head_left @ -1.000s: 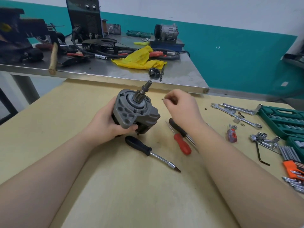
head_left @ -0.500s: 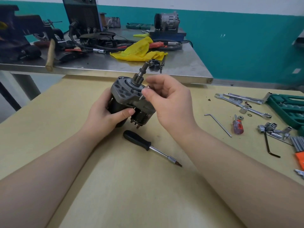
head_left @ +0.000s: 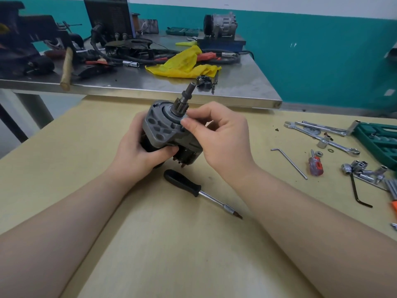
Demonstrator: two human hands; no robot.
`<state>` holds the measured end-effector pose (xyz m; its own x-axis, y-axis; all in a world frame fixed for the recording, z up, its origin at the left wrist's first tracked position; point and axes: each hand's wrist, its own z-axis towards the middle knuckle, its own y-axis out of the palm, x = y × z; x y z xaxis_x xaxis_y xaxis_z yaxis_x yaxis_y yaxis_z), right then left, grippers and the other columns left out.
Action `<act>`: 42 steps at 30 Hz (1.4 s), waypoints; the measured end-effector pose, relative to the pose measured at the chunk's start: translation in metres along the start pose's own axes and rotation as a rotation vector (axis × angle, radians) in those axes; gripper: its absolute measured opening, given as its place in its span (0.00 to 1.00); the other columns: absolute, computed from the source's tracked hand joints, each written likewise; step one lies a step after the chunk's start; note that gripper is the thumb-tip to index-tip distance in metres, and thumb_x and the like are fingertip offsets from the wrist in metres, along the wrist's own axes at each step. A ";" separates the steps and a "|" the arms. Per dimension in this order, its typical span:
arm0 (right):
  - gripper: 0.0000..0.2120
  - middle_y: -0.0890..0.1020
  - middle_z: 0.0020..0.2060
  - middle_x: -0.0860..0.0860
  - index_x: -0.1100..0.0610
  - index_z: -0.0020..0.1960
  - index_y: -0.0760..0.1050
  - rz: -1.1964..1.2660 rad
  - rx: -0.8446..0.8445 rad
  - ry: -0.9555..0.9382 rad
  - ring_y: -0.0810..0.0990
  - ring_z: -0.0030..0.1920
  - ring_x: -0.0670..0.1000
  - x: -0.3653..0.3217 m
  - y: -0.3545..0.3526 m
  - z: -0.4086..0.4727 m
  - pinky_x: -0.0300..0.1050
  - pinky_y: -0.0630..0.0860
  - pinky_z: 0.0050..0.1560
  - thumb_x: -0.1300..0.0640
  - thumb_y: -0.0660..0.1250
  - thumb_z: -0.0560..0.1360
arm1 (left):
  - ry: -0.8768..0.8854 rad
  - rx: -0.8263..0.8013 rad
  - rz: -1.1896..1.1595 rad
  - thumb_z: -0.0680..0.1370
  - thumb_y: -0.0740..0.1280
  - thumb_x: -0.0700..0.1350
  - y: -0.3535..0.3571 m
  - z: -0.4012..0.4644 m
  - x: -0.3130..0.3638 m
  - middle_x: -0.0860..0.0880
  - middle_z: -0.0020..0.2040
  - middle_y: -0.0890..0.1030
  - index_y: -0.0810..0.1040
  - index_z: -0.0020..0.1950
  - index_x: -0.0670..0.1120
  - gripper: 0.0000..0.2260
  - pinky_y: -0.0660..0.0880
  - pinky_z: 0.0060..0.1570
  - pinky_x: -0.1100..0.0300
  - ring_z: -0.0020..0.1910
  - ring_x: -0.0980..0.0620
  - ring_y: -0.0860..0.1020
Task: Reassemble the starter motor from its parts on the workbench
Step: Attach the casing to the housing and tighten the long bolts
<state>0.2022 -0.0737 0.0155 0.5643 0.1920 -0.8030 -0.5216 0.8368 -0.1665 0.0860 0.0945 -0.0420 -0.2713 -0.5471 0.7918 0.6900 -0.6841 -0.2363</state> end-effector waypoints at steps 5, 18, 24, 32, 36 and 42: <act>0.05 0.86 0.45 0.47 0.60 0.50 0.88 -0.071 -0.052 -0.164 0.83 0.46 0.44 0.003 -0.003 -0.001 0.36 0.77 0.48 0.66 0.78 0.75 | -0.005 -0.025 -0.016 0.71 0.81 0.41 -0.001 -0.001 -0.001 0.58 0.66 0.83 0.72 0.74 0.53 0.34 0.75 0.60 0.70 0.67 0.57 0.81; 0.04 0.83 0.52 0.54 0.63 0.51 0.86 -0.210 -0.049 -0.388 0.82 0.53 0.53 0.024 -0.003 -0.017 0.54 0.81 0.52 0.66 0.75 0.77 | -0.050 -0.060 0.023 0.72 0.80 0.43 -0.002 0.002 -0.001 0.51 0.67 0.84 0.75 0.76 0.44 0.32 0.78 0.65 0.60 0.67 0.53 0.81; 0.04 0.82 0.54 0.53 0.62 0.52 0.85 -0.267 -0.101 -0.406 0.81 0.55 0.53 0.020 -0.006 -0.015 0.54 0.80 0.53 0.64 0.75 0.77 | -0.058 -0.074 -0.003 0.70 0.81 0.51 -0.003 0.000 0.002 0.50 0.67 0.83 0.73 0.76 0.43 0.37 0.77 0.65 0.63 0.68 0.52 0.81; 0.02 0.81 0.45 0.48 0.60 0.49 0.85 -0.277 -0.145 -0.315 0.79 0.46 0.44 -0.020 -0.023 -0.010 0.33 0.70 0.47 0.64 0.74 0.78 | -0.058 -0.005 0.059 0.71 0.80 0.58 0.003 -0.002 0.010 0.51 0.66 0.84 0.77 0.72 0.43 0.35 0.78 0.64 0.60 0.66 0.54 0.82; 0.16 0.78 0.29 0.45 0.54 0.37 0.79 -0.730 -0.690 -0.206 0.75 0.31 0.42 -0.044 -0.037 -0.004 0.40 0.69 0.32 0.45 0.70 0.78 | -0.070 -0.001 0.041 0.70 0.79 0.58 0.005 -0.002 0.009 0.52 0.65 0.85 0.77 0.72 0.42 0.35 0.77 0.62 0.66 0.65 0.56 0.82; 0.13 0.74 0.33 0.52 0.54 0.37 0.68 -1.154 -0.996 0.029 0.73 0.30 0.51 -0.020 -0.017 -0.027 0.43 0.69 0.29 0.54 0.67 0.78 | -0.076 0.016 0.023 0.70 0.79 0.58 0.008 -0.002 0.006 0.54 0.65 0.85 0.77 0.72 0.45 0.34 0.76 0.59 0.70 0.65 0.57 0.82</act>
<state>0.1824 -0.1056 0.0183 0.9460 -0.3234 0.0234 -0.0303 -0.1599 -0.9867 0.0885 0.0850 -0.0401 -0.2042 -0.5241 0.8268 0.7061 -0.6638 -0.2464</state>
